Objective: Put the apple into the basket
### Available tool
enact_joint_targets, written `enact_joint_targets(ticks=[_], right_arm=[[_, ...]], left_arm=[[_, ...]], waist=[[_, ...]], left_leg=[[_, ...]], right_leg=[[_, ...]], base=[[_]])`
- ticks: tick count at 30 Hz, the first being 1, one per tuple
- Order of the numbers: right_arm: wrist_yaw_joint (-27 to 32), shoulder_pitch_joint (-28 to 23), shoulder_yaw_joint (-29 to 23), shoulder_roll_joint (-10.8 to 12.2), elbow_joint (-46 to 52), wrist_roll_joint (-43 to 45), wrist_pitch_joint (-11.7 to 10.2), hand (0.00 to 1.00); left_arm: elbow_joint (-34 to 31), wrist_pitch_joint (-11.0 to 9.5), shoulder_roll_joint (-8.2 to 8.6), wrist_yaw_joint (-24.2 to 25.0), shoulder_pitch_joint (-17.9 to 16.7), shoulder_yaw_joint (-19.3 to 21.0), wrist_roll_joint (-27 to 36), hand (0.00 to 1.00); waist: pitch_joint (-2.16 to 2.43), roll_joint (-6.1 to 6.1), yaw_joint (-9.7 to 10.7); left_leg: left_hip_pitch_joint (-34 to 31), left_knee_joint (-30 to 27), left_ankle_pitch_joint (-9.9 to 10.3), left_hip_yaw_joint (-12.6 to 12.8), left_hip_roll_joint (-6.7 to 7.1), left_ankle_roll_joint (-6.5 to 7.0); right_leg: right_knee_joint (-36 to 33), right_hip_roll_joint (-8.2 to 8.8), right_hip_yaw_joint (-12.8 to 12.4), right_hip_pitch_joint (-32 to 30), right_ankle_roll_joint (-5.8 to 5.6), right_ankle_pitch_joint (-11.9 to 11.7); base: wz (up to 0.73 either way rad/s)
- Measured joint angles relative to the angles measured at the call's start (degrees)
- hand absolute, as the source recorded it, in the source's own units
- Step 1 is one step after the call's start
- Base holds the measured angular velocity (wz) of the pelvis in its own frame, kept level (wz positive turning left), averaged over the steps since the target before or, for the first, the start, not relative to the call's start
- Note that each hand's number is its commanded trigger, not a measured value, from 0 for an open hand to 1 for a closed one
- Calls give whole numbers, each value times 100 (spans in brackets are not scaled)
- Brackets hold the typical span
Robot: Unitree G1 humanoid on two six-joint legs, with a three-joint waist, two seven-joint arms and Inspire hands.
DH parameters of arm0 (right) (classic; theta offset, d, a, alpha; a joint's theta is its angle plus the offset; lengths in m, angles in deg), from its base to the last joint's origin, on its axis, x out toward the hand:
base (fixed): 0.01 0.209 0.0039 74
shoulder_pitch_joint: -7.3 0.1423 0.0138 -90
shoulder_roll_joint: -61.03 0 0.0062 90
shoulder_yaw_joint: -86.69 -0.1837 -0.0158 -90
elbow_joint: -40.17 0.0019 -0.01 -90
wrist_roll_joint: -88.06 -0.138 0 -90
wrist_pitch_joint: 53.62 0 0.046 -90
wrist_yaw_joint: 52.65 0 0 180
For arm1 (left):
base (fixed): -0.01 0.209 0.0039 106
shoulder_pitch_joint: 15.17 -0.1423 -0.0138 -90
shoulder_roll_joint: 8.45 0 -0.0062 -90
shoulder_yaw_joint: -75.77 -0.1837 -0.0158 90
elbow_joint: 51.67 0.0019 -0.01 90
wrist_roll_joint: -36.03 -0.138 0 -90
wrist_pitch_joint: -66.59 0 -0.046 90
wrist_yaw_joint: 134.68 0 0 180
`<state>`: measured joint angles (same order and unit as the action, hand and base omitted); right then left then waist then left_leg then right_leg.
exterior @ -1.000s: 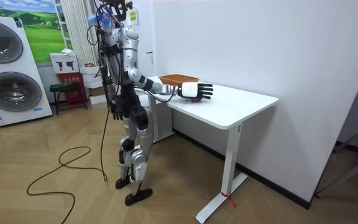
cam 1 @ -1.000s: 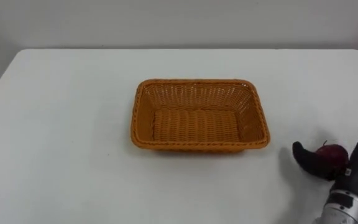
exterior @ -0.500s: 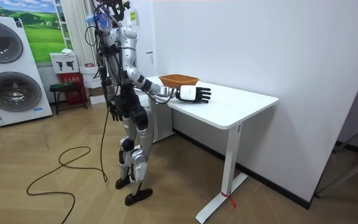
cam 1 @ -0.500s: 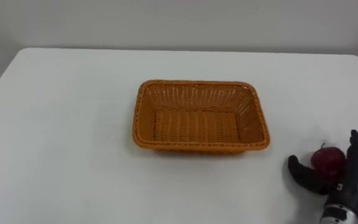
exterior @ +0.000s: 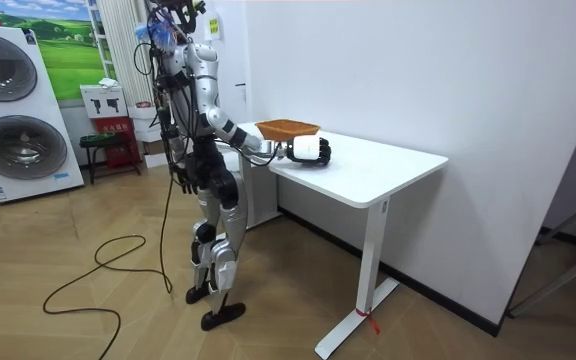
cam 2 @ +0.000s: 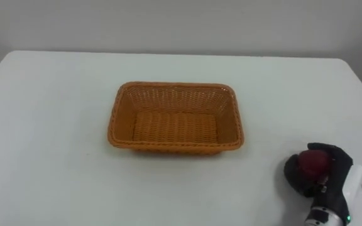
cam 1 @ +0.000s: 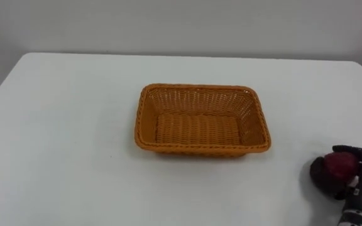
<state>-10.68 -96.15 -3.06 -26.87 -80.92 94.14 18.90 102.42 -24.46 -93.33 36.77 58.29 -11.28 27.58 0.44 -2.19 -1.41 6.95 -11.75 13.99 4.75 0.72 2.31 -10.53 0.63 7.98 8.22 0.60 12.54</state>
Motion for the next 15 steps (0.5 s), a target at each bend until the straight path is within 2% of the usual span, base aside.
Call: enact_joint_targets(ticks=[9, 11, 14, 15], right_arm=[[157, 63, 63, 17, 168, -6, 17, 100], [127, 44, 91, 20, 329, -3, 79, 100], [-4, -118, 253, 73, 977, -1, 142, 100], [-30, -134, 301, 73, 1086, -1, 147, 100]], left_arm=[[62, -16, -30, -18, 32, -223, 10, 0], [66, -17, -29, -18, 34, -231, -2, 0], [61, -18, 19, 16, 29, -278, -8, 0], [61, -17, 20, 24, 27, -283, -9, 0]], waist=[[-7, 36, -36], [-14, 50, -35], [-76, 151, -48], [-75, 149, -47]], left_leg=[[-25, 0, 0, 1, 5, 0], [-28, 3, 0, 3, 6, 0], [-35, 48, 0, 41, 6, 0], [-37, 52, 0, 51, 8, 0]], right_leg=[[-4, -2, -16, 7, 1, -1], [-3, -6, -20, 0, 1, -1], [-10, -10, -50, -27, 1, -1], [-12, -10, -51, -33, 1, -1]], base=[[0], [0], [-4], [-3]])
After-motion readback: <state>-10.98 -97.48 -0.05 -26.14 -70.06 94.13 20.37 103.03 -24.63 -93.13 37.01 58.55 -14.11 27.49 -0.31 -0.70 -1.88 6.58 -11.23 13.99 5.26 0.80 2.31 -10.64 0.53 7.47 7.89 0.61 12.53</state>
